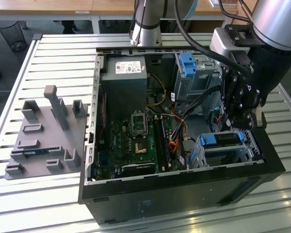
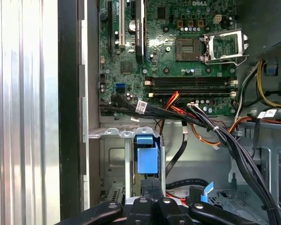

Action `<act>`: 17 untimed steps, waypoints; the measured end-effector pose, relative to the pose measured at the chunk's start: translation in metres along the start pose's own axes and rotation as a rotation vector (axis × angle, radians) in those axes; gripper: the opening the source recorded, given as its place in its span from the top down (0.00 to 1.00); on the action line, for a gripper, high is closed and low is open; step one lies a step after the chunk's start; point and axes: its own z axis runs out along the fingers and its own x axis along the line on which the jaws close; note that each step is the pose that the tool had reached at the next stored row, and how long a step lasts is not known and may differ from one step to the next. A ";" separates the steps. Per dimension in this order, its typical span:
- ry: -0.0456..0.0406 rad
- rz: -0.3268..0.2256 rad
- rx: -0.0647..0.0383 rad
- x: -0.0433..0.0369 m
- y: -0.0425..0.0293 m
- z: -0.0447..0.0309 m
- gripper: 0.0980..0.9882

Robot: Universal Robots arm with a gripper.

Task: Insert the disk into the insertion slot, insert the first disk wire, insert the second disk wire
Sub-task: 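Insert the first disk wire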

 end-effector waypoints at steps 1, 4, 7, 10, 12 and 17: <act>-0.0001 0.000 0.000 -0.0007 -0.0003 0.0000 0.99; -0.0007 0.000 0.000 -0.0027 -0.0031 0.0001 0.99; -0.0006 0.000 0.000 -0.0042 -0.0070 0.0001 0.99; -0.0007 0.000 0.000 -0.0053 -0.0101 0.0001 0.99; -0.0007 0.010 0.000 -0.0065 -0.0112 0.0001 0.99; -0.0009 0.051 0.000 -0.0088 -0.0124 0.0002 0.99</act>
